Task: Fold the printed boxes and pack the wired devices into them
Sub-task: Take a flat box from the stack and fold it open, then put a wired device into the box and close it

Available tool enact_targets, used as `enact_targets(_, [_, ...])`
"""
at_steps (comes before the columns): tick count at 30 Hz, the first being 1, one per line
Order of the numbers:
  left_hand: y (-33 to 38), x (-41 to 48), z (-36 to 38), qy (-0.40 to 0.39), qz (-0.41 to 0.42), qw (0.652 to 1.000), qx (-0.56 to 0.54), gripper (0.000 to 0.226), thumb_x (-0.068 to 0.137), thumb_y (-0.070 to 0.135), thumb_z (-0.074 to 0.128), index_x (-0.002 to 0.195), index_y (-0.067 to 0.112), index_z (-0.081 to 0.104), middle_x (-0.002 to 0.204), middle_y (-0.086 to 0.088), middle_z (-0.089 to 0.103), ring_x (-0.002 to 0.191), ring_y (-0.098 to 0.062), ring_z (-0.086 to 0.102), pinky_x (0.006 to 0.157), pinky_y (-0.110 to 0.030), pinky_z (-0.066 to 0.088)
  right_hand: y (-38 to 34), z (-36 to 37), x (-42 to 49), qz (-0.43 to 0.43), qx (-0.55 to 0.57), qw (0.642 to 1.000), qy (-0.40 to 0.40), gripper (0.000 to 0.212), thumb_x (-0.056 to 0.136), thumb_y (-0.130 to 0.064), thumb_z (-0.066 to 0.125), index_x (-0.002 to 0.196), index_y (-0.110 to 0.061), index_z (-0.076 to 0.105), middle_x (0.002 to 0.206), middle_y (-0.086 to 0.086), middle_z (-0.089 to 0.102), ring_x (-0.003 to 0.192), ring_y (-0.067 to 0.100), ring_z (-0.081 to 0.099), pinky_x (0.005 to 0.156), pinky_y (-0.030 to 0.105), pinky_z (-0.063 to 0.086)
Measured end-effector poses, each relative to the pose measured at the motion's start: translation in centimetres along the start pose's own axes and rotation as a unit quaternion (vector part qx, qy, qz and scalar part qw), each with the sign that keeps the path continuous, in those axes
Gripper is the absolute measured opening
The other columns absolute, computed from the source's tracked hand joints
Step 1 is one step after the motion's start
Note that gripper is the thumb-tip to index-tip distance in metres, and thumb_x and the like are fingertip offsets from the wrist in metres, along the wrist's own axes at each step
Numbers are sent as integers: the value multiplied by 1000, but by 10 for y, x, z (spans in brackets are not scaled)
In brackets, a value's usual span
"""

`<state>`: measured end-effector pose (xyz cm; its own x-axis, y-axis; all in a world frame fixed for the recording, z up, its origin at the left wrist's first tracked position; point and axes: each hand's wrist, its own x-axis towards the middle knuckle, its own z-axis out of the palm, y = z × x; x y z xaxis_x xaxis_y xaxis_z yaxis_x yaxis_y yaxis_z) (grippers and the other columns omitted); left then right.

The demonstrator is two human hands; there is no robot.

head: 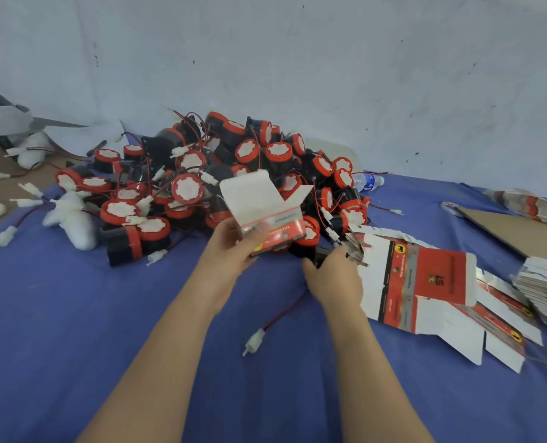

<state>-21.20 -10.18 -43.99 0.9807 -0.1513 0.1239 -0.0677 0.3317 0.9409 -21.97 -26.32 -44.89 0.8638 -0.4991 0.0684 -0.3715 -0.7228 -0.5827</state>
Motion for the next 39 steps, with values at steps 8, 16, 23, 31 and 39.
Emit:
enact_targets(8, [-19, 2, -17, -101, -17, 919, 380, 87, 63, 50, 82, 133, 31, 34, 119, 23, 50, 111, -3, 51, 88, -18, 40, -17, -58, -8, -278, 316, 845, 328, 62, 83, 1, 60, 135, -28, 43, 142, 8, 38, 122, -6, 38, 89, 5, 37])
enact_targets(16, [-24, 3, -21, -80, 16, 915, 395, 72, 73, 36, 81, 132, 38, 40, 111, 23, 60, 104, -1, 58, 79, -10, 45, -22, -4, -29, -316, 48, 947, 44, 64, 86, -16, 63, 141, -40, 40, 131, -1, 49, 112, 22, 52, 82, 30, 45])
enact_targets(23, [-27, 7, -20, -78, 9, 918, 388, 64, 79, 30, 77, 132, 31, 40, 113, 16, 57, 102, -7, 56, 75, -10, 42, -16, 11, -27, -286, 18, 957, -30, 45, 94, -39, 53, 136, -24, 48, 121, 1, 60, 108, 23, 52, 89, 36, 45])
enact_targets(31, [-22, 9, -7, -7, -78, 971, 226, 19, 94, 32, 52, 112, 32, 58, 104, 19, 62, 90, 7, 57, 69, -13, 40, -20, 7, -28, -243, -117, 961, 52, 34, 102, -35, 34, 119, -25, 61, 120, -6, 57, 112, 23, 38, 82, 34, 23])
enact_targets(39, [-36, 2, 12, 126, -13, 931, 343, 53, 83, 45, 68, 124, 18, 47, 105, 6, 53, 122, -25, 40, 94, -36, 43, -14, 2, -25, -267, -102, 958, -37, 33, 96, -18, 38, 113, -25, 66, 112, -5, 63, 110, 19, 39, 79, 30, 19])
